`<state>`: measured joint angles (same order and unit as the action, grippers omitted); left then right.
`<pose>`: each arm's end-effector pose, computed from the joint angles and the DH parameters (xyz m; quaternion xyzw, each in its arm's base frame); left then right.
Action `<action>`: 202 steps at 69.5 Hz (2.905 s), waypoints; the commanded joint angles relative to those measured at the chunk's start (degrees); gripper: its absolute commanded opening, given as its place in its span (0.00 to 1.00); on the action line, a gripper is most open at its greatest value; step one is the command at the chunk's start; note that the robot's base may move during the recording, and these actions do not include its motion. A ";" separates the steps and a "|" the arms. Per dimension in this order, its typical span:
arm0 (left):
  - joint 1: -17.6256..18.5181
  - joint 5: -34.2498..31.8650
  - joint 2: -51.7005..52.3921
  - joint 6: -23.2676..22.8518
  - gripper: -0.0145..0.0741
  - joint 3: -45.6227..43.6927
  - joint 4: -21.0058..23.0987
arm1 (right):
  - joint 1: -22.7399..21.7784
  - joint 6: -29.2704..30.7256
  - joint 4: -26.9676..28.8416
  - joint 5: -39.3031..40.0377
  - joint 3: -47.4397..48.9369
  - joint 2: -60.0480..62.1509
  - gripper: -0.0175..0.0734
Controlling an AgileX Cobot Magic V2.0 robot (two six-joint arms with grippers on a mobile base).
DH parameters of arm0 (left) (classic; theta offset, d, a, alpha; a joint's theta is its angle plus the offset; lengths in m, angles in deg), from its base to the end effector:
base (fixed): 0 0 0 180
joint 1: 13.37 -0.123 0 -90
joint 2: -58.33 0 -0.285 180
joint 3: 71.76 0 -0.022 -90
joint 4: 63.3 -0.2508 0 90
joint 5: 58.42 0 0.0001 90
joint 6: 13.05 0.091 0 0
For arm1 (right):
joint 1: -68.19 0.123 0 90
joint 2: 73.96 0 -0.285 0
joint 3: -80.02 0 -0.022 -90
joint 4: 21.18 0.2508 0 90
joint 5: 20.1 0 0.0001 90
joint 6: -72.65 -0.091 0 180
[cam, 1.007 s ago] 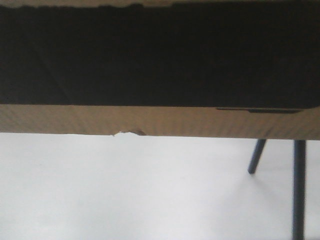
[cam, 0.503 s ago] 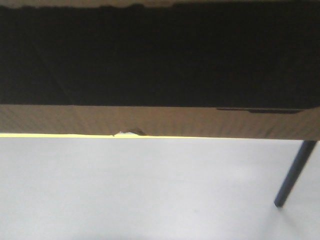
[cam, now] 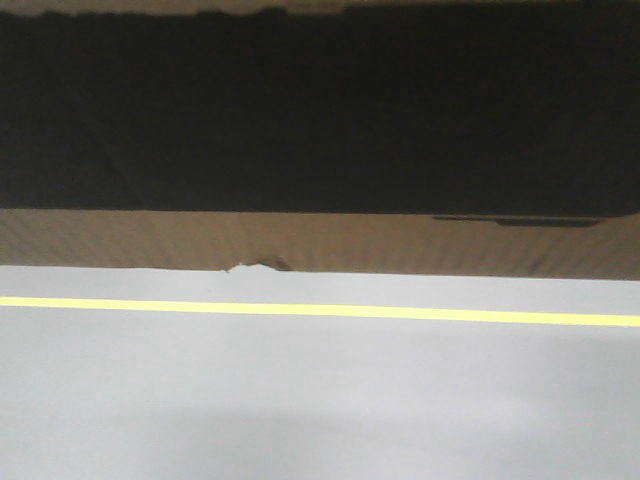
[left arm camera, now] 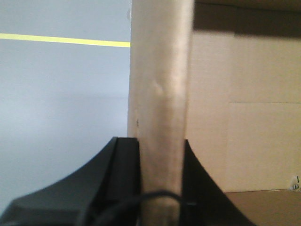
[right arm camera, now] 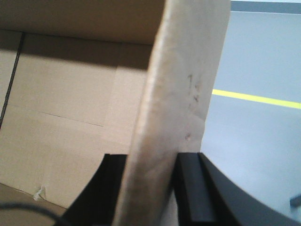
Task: Grab box from left shelf to table start
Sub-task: 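Hold the box with both grippers while the base drives to the table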
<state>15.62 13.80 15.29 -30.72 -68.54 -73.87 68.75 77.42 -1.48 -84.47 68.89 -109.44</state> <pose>0.0397 -0.0038 0.4644 0.0638 0.8535 -0.1193 0.5032 0.0164 0.0278 0.4475 -0.0641 0.8098 0.1484 0.5640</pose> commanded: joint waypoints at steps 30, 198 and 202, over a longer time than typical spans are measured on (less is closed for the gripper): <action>0.22 2.59 0.08 -1.11 0.06 -2.03 0.93 | -0.17 1.28 0.84 6.80 1.67 -0.95 0.26; 0.22 2.59 0.33 -1.11 0.06 -2.03 1.37 | -0.17 1.28 0.84 5.44 1.67 -0.91 0.26; 0.22 2.59 0.33 -1.11 0.06 -2.03 1.37 | -0.17 1.28 0.84 5.23 1.67 -0.91 0.26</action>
<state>15.62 13.80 15.68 -30.72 -68.45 -73.97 68.75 77.55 -1.11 -84.73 68.89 -109.65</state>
